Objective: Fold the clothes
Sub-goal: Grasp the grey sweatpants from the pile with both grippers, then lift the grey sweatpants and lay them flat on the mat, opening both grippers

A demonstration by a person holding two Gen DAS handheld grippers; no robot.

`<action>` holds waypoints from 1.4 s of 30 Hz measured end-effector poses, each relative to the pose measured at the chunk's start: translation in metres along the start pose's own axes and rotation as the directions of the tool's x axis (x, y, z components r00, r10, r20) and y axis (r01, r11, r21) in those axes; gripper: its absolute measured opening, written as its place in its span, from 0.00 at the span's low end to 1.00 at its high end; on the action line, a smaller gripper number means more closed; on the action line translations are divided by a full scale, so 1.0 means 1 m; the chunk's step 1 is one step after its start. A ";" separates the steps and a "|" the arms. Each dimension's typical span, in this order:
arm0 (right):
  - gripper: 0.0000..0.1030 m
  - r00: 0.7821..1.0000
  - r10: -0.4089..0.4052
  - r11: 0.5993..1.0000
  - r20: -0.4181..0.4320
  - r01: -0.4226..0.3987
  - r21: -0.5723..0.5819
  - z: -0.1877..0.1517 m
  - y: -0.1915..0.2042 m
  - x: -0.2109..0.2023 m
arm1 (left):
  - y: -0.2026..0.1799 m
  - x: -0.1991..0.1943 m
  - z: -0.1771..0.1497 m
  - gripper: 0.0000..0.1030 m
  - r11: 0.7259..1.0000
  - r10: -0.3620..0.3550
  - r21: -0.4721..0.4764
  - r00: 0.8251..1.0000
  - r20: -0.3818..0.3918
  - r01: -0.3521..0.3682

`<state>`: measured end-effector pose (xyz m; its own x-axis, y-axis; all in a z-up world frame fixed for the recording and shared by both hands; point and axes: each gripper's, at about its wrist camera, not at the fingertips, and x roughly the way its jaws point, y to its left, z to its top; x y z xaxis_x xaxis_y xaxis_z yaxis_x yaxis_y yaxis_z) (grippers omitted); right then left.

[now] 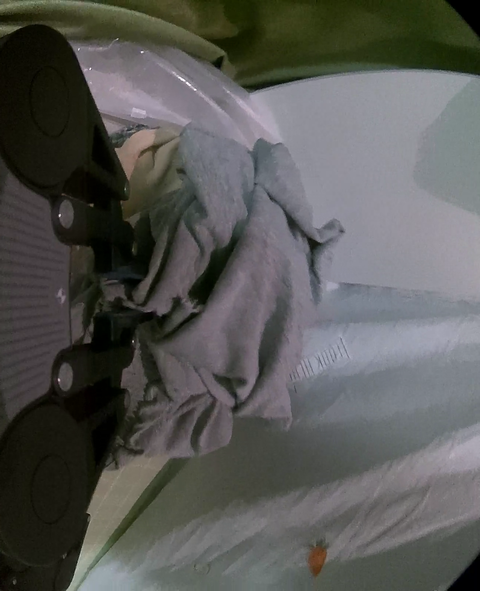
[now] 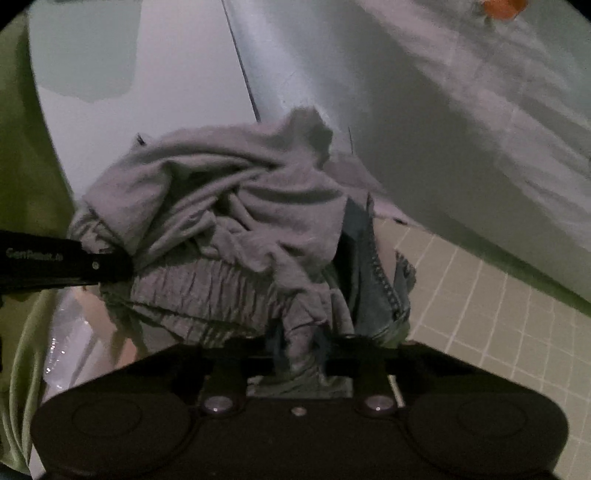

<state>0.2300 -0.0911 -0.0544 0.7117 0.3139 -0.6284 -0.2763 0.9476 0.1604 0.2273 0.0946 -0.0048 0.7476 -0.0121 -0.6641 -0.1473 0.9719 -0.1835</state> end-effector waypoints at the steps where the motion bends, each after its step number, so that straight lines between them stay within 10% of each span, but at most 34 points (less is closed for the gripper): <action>1: 0.14 1.000 0.006 1.000 0.017 -0.006 0.012 -0.003 -0.001 -0.009 | -0.002 -0.006 -0.001 0.15 1.000 -0.006 0.005 1.000 0.007 0.006; 15: 0.11 0.965 -0.161 0.987 0.208 0.157 0.034 -0.062 -0.068 -0.176 | -0.134 -0.108 -0.094 0.10 0.977 -0.193 0.087 0.980 -0.039 0.195; 21: 0.10 0.938 -0.301 0.951 0.171 0.284 0.121 -0.114 -0.167 -0.267 | -0.252 -0.127 -0.175 0.12 0.923 -0.350 0.085 0.911 -0.217 0.375; 25: 0.10 0.877 -0.454 0.885 0.156 0.423 0.194 -0.152 -0.246 -0.336 | -0.329 -0.147 -0.215 0.18 0.862 -0.437 0.142 0.856 -0.277 0.486; 30: 0.18 0.783 -0.621 0.748 0.042 0.576 0.330 -0.193 -0.348 -0.400 | -0.371 -0.160 -0.242 0.51 0.869 -0.404 0.175 0.869 -0.286 0.462; 32: 0.45 0.746 -0.666 0.699 -0.011 0.629 0.340 -0.212 -0.369 -0.417 | -0.372 -0.157 -0.247 0.52 0.888 -0.374 0.158 0.879 -0.297 0.431; 34: 0.50 0.732 -0.680 0.663 -0.043 0.639 0.389 -0.233 -0.378 -0.431 | -0.366 -0.148 -0.246 0.53 0.913 -0.328 0.143 0.894 -0.305 0.383; 37: 0.67 0.750 -0.654 0.629 -0.098 0.611 0.480 -0.260 -0.375 -0.437 | -0.354 -0.139 -0.244 0.58 0.934 -0.283 0.128 0.908 -0.308 0.335; 42: 0.67 0.794 -0.582 0.591 -0.177 0.562 0.579 -0.294 -0.367 -0.425 | -0.332 -0.130 -0.237 0.61 0.947 -0.252 0.119 0.919 -0.303 0.298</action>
<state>-0.1610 -0.5899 -0.0700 0.6117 -0.3126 -0.7267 0.6108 0.7704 0.1828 0.0253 -0.2821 -0.0293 0.5277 -0.3268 -0.7840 0.1606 0.9448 -0.2857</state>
